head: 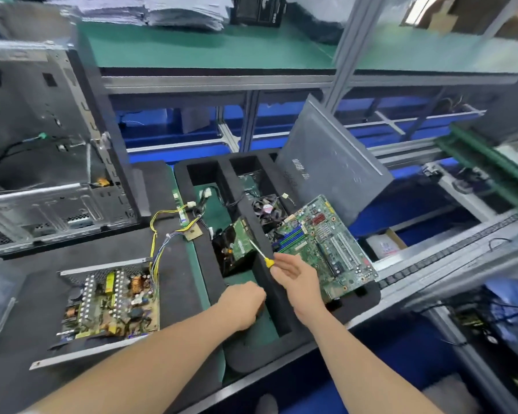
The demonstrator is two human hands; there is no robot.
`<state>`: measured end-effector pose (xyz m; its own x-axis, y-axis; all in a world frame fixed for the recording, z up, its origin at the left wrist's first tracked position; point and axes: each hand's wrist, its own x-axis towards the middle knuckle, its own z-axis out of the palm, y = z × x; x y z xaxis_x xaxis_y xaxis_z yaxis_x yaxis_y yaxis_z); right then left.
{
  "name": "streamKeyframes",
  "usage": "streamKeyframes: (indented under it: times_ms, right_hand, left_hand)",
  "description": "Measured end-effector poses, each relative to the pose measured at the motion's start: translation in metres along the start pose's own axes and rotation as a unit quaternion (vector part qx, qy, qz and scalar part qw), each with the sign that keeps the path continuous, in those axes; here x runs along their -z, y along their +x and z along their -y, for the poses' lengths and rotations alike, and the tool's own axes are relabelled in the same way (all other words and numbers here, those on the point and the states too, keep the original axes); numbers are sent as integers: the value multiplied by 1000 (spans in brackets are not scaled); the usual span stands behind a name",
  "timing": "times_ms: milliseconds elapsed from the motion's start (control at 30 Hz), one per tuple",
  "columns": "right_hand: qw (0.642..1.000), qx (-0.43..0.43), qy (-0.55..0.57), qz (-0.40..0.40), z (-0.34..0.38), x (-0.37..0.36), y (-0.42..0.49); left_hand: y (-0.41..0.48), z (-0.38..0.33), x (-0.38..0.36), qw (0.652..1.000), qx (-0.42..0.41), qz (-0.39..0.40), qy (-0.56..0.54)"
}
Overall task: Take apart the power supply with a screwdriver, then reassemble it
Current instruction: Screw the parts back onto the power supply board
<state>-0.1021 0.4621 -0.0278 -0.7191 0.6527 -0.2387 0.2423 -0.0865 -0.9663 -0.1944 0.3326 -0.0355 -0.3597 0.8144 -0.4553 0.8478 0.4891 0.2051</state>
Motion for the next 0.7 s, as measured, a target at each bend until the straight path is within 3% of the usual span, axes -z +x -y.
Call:
streamKeyframes:
  times_ms: [167,333,567,700]
  right_hand:
    - [993,39,-99,58,-11,10,9]
    - [987,63,-106,106,-22,18,12]
    - [986,58,-81,134,-22,26,24]
    - [984,56,-74,152,-21,29,29]
  left_hand:
    - [27,-17,-16,992,127,3,26]
    - [47,-19,-28,977,207,-15,-42]
    - [50,-14,-27,955,218,-10,-198]
    - [50,-12,-25,964,193,15,-180]
